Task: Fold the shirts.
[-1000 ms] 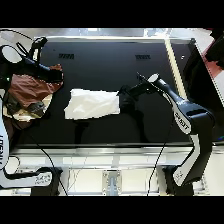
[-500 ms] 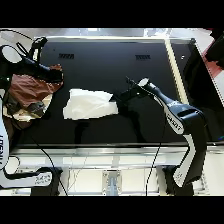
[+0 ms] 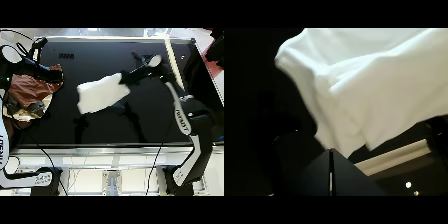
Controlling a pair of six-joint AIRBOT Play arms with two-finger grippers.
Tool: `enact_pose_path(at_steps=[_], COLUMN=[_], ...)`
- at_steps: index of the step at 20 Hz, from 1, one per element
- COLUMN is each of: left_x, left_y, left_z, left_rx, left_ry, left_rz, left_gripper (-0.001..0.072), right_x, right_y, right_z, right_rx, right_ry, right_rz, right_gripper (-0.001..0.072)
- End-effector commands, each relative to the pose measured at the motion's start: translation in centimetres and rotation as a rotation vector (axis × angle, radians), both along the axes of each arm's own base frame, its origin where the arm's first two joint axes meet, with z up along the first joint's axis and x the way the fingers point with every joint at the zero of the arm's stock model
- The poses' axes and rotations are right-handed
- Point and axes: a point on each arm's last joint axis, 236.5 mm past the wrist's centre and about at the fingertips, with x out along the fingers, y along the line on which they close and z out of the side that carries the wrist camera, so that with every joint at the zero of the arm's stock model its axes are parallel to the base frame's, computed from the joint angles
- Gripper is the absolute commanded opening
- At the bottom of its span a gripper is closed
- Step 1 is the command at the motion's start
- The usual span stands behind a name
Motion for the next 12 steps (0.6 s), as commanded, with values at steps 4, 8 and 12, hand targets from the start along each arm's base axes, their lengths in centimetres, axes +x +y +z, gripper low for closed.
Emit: enact_pose_path(at_steps=[4,8,12], left_x=[0.0,0.0,0.0], left_y=[0.0,0.0,0.0], left_z=[0.0,0.0,0.0], left_rx=[0.0,-0.011,-0.011], left_ry=[0.001,0.01,0.01], left_rz=[0.001,0.024,0.024], left_gripper=[0.0014,0.0014,0.0014], right_x=[-4.0,-10.4,-17.9], right_y=[-27.3,-38.5,-45.3], right_z=[6.6,9.3,9.3], right_rx=[-0.554,-0.657,-0.659], right_ry=[0.072,0.158,0.269], right_rz=[-0.374,-0.594,-0.78], right_gripper=[0.0012,0.0012,0.0012])
